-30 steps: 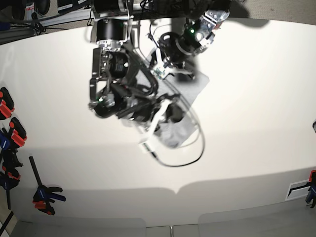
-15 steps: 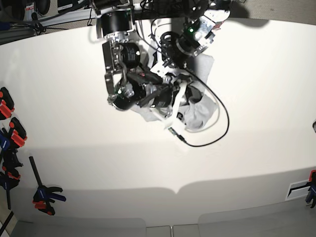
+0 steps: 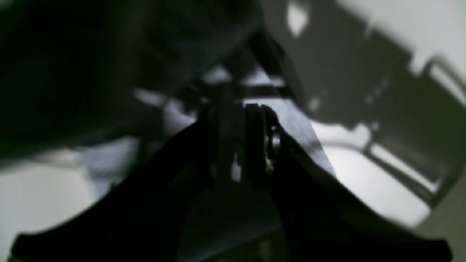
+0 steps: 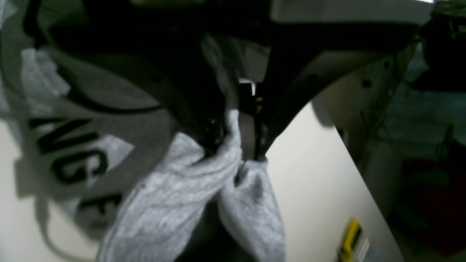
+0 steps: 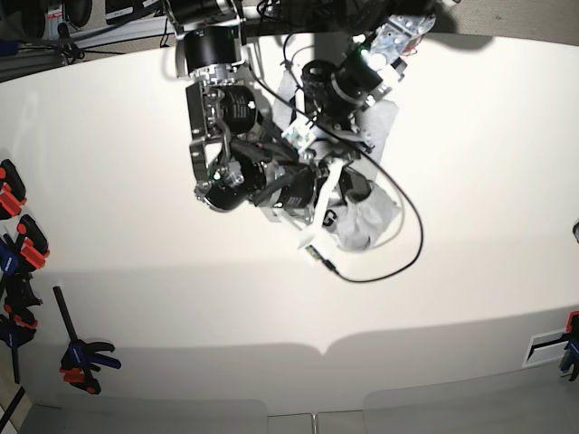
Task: Fold the T-shirt properly
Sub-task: 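Lift and fold the grasped end over the shirt with both grippers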
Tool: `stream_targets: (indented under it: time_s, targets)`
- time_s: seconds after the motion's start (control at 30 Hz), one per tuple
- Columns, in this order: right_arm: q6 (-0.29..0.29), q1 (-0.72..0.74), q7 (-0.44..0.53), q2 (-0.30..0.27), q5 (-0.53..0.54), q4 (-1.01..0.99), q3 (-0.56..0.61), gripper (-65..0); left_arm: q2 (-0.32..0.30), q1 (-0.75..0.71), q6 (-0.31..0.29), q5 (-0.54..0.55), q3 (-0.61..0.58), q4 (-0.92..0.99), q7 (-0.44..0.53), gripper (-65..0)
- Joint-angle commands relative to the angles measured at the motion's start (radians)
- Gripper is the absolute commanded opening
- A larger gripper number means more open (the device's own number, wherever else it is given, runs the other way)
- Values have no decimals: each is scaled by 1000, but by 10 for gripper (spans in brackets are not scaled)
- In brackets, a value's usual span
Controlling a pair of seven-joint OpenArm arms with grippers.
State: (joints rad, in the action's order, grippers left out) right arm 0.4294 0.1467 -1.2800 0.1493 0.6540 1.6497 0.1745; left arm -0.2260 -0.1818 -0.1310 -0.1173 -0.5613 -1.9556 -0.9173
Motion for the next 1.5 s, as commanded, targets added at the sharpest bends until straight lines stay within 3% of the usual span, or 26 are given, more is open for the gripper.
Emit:
stream_targets:
  time_s: [0.0, 0.1, 0.23, 0.27, 0.33, 0.4, 0.57, 0.9, 1.27, 1.4, 1.47]
  targets:
    - [1, 19, 24, 8, 26, 16, 2, -650, 0, 0, 12, -6, 2, -31, -32, -538]
    - [1, 19, 23, 8, 27, 16, 2, -650, -18, -39, 12, -6, 2, -35, -147, -538]
    - [1, 19, 21, 8, 30, 16, 2, -650, -89, -144, 14, -6, 2, -35, -157, -538]
    - [1, 19, 19, 8, 30, 16, 2, -650, -109, -172, 32, -16, 2, -35, -123, -538]
    - [1, 19, 19, 8, 30, 16, 2, -650, -146, -225, 155, -66, 5, -33, 52, -538]
    - [1, 19, 19, 8, 30, 16, 2, -650, -153, -253, 246, -153, 5, -27, 137, -538]
    - [1, 19, 19, 8, 31, 16, 3, -650, -147, -210, 252, -179, 5, 6, 143, -538]
    - [1, 17, 7, 8, 30, 16, 3, -650, -29, -82, 251, -163, 5, 327, 149, -538]
    - [6, 17, 9, 8, 27, 16, 3, -650, -21, -79, 251, -173, 5, 264, 100, -538]
    - [6, 17, 24, 8, 27, 16, 3, -470, -21, -79, 251, -174, 5, 263, 82, -538]
    - [5, 17, 25, 8, 32, 16, 3, -450, -21, -79, 251, -192, 5, 257, 47, -538]
